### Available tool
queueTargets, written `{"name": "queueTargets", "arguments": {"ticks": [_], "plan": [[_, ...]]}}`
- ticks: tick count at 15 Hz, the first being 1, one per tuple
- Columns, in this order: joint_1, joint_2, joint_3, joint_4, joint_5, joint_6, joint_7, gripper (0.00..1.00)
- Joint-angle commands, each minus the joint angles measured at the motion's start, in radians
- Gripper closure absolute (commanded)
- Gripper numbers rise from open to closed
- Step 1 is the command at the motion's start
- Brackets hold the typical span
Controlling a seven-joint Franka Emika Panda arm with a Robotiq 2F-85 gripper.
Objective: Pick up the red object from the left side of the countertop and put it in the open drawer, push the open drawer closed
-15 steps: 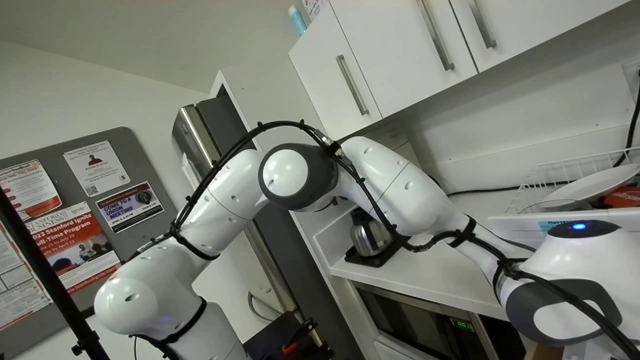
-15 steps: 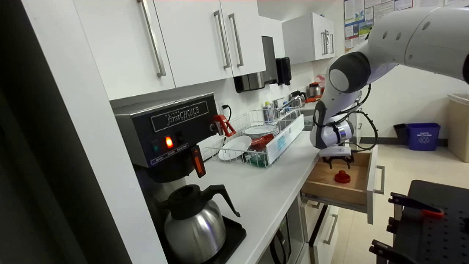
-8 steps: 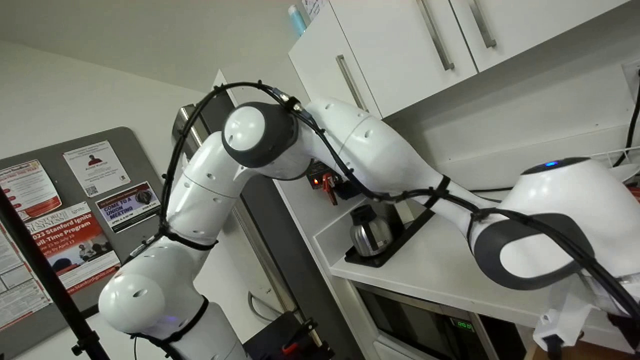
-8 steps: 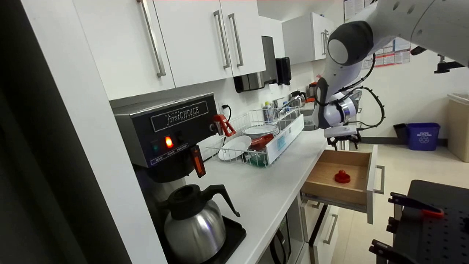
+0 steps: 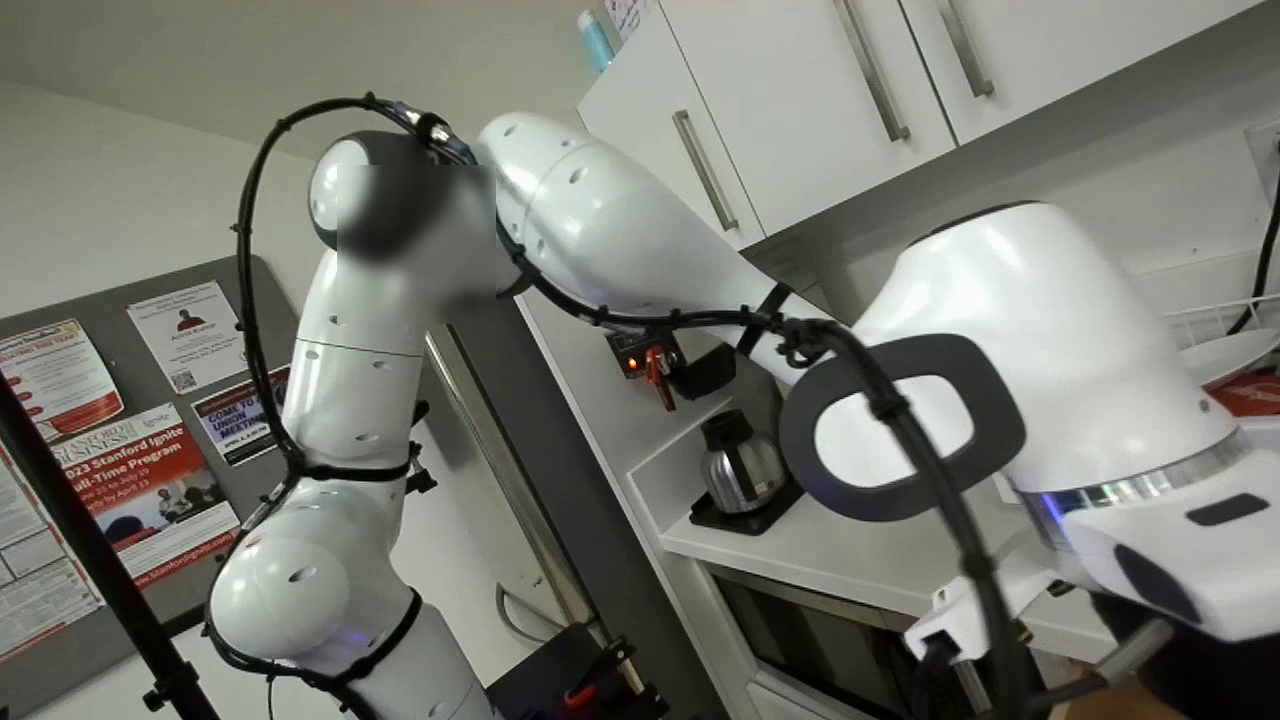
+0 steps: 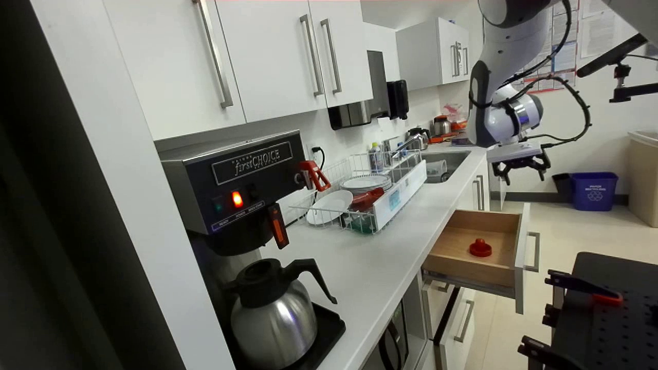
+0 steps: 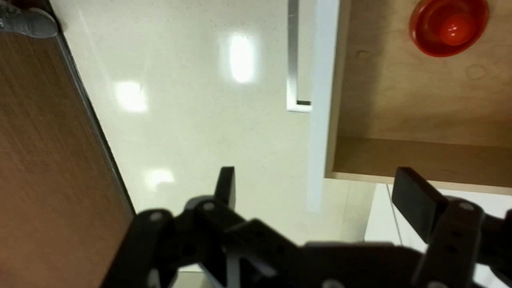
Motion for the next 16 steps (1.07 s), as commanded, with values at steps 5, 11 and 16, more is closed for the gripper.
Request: {"name": "queueTargets", "arguments": {"ticks": [5,11,16], "plan": [[-0.089,-0.191,-0.025,-0.254,0.119,0.016,0.054,0.26],[-0.276,-0.183,0.145,-0.332,0.408,0.104,0.031,0.73],[-0.500,-0.161,0.428,-0.363,0.828,0.366,-0.118,1.00]]}}
